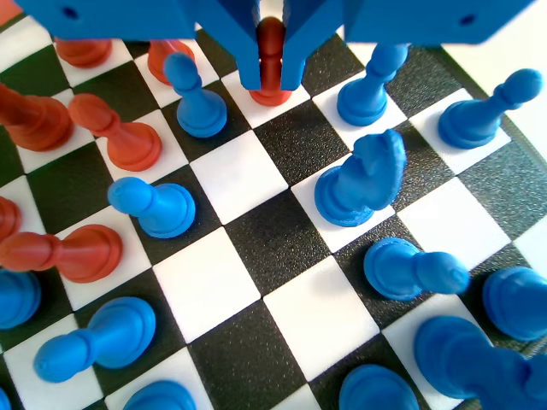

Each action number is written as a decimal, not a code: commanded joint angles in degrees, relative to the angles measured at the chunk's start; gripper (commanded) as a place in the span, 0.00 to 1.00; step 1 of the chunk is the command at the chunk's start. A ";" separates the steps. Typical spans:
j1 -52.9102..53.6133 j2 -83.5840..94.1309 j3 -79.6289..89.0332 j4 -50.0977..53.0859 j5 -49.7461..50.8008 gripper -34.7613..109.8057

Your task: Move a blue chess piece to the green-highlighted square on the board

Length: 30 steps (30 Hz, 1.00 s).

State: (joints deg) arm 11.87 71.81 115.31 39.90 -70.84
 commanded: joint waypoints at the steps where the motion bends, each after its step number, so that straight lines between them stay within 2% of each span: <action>1: 0.88 3.25 -3.69 3.78 -0.53 0.25; 7: 1.76 7.47 -7.73 11.78 -0.62 0.25; 13: 4.39 11.78 -8.35 15.64 -3.16 0.25; 30: 22.85 14.59 -12.83 25.75 -15.21 0.25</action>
State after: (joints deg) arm 30.67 81.21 105.12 64.78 -83.67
